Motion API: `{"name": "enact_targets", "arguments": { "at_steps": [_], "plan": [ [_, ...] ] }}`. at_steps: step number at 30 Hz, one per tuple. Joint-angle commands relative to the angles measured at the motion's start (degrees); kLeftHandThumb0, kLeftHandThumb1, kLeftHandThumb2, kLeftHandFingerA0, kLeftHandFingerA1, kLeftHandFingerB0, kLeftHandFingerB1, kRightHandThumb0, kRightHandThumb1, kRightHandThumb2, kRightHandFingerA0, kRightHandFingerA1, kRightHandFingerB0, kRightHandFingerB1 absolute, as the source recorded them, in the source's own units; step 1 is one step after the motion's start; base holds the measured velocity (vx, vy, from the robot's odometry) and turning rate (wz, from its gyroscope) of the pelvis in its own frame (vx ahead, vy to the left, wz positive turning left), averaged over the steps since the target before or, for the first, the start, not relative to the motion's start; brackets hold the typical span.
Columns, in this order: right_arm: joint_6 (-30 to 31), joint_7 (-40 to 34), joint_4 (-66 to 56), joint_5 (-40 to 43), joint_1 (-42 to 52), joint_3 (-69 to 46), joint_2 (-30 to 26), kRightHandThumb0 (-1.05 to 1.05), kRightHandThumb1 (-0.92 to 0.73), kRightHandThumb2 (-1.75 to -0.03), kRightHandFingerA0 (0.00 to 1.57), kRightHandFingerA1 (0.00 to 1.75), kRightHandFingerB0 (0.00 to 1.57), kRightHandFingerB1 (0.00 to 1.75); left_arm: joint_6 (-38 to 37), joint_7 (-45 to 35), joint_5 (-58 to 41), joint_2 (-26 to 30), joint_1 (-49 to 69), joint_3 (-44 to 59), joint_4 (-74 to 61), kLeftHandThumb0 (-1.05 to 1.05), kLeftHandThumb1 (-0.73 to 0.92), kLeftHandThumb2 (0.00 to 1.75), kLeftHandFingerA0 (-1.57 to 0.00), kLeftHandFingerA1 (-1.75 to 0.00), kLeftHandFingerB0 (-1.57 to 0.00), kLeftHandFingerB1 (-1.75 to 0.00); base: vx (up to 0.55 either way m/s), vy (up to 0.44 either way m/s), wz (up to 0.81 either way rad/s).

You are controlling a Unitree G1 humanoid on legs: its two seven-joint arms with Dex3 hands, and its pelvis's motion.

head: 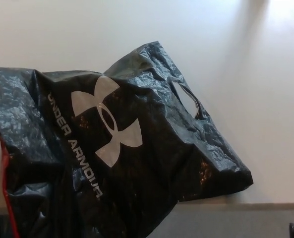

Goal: A plastic bag is kept in the middle of the desk and the robot uses both its hands to grab the bag from the left and right and brings its hands close together to compress the bag

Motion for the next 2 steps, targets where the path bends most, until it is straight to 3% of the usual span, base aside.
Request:
{"name": "enact_targets", "arguments": {
  "at_steps": [1, 2],
  "plan": [
    [-1.23, -7.40, 0.87, -8.44, -0.46, -0.62, 1.15, -0.75, -0.75, -1.04, 0.03, 0.24, 0.03, 0.21, -9.82, -0.41, 2.55, 1.64, -2.84, 0.53, 3.09, -0.65, 0.92, 0.75, -0.20, -0.38, -0.17, -0.33, 0.00, 0.000, 0.00],
    [-1.23, -7.40, 0.87, -8.44, -0.46, -0.62, 1.15, -0.75, -0.75, -1.04, 0.03, 0.24, 0.03, 0.21, -9.82, -0.41, 2.55, 1.64, -2.84, 0.53, 3.09, -0.65, 0.92, 0.75, -0.20, -0.38, -0.17, -0.33, 0.00, 0.000, 0.00]
  ]
}}
